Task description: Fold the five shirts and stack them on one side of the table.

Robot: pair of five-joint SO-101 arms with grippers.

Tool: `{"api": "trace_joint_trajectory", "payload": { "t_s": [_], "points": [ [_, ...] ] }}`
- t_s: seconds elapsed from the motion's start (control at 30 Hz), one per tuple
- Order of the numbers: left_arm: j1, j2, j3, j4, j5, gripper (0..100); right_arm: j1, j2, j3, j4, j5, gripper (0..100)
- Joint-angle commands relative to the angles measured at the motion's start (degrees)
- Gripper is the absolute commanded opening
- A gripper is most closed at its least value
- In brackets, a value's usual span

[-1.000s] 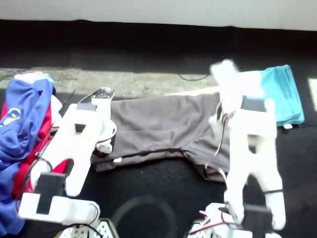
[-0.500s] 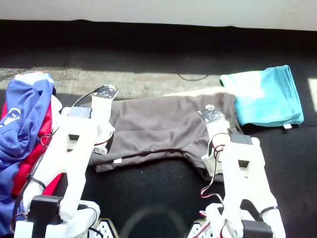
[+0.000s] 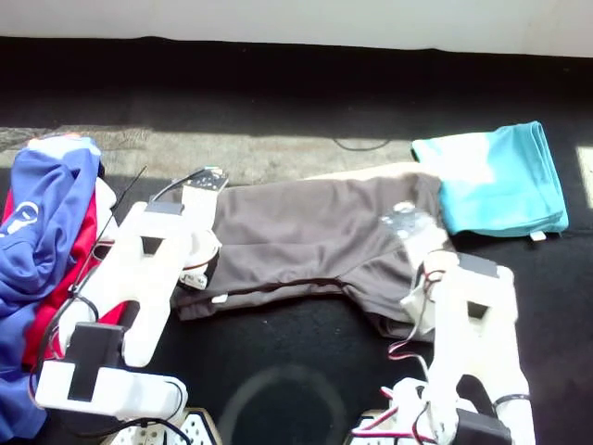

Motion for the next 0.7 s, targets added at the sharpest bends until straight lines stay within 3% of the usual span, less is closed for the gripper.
{"api": "trace_joint_trajectory", "payload": {
  "t_s": [0.0,0.17,0.37,0.67],
  "points": [
    [0.5,0.9,-0.4,-1.6,-0.4,1,4.4,-1.1,-0.5,-3.2,2.5,11.9],
    [0.5,1.1,-0.2,-1.6,-0.3,1,6.2,-1.6,-0.6,-3.0,0.7,5.8],
    [0.5,1.4,-0.2,-1.5,-0.3,1,5.2,-1.1,-0.7,-4.9,-22.5,10.8],
    [0.7,1.5,-0.3,-1.5,-0.3,1,-0.4,-1.0,-0.2,-2.4,-29.7,10.8]
  ]
}}
